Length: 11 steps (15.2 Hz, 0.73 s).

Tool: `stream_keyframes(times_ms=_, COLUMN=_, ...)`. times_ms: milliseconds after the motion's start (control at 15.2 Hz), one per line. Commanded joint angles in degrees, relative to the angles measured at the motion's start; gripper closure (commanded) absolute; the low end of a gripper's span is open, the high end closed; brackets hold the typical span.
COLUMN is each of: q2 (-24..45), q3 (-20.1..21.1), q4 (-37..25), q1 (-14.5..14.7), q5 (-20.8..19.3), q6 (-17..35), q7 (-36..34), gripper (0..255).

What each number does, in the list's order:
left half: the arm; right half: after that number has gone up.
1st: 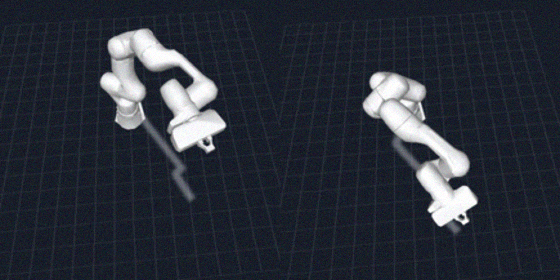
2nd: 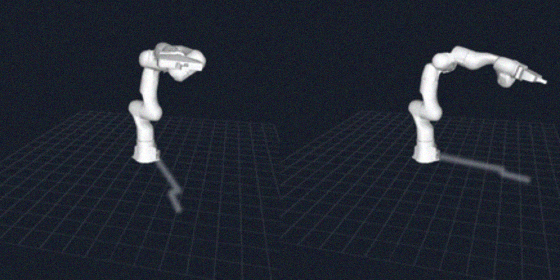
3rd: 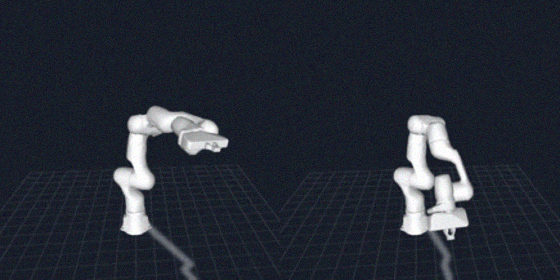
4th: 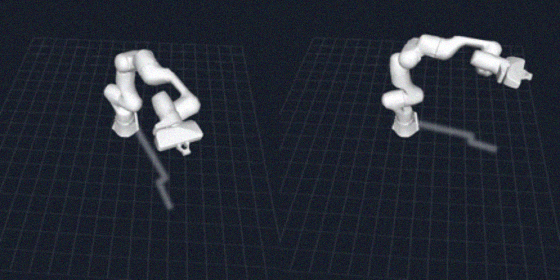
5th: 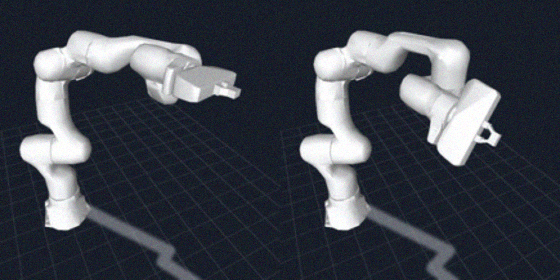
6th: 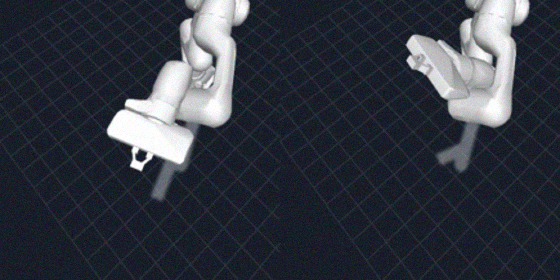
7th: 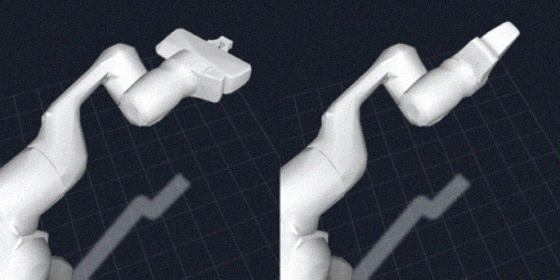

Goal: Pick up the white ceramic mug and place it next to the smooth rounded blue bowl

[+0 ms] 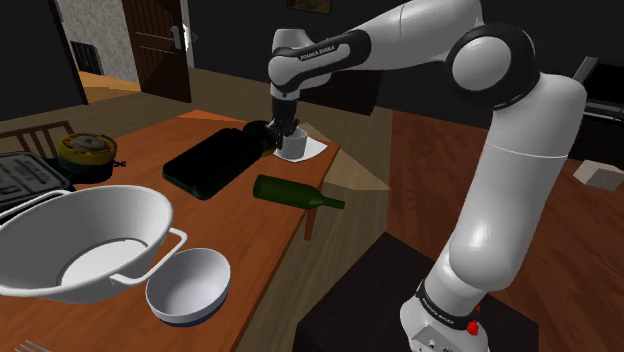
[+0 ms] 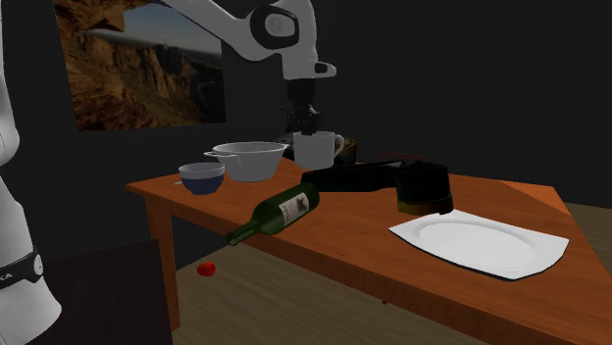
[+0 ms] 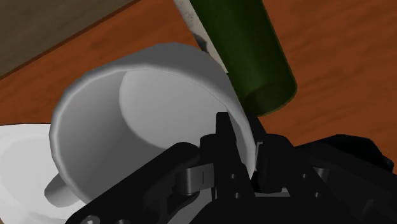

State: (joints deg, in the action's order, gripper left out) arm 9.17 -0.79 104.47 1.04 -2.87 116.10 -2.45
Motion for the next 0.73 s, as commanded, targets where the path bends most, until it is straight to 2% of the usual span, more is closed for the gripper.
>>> stream_keyframes(times_ms=0, q2=-3.6, q3=0.9, q4=5.1, q1=1.4, q5=-0.3, q6=1.3, q7=-2.6, gripper=255)
stream_keyframes(times_ms=660, q2=-15.4, q3=6.7, q4=19.1, q1=7.2, q5=-0.1, q6=3.0, q7=-14.1, gripper=255)
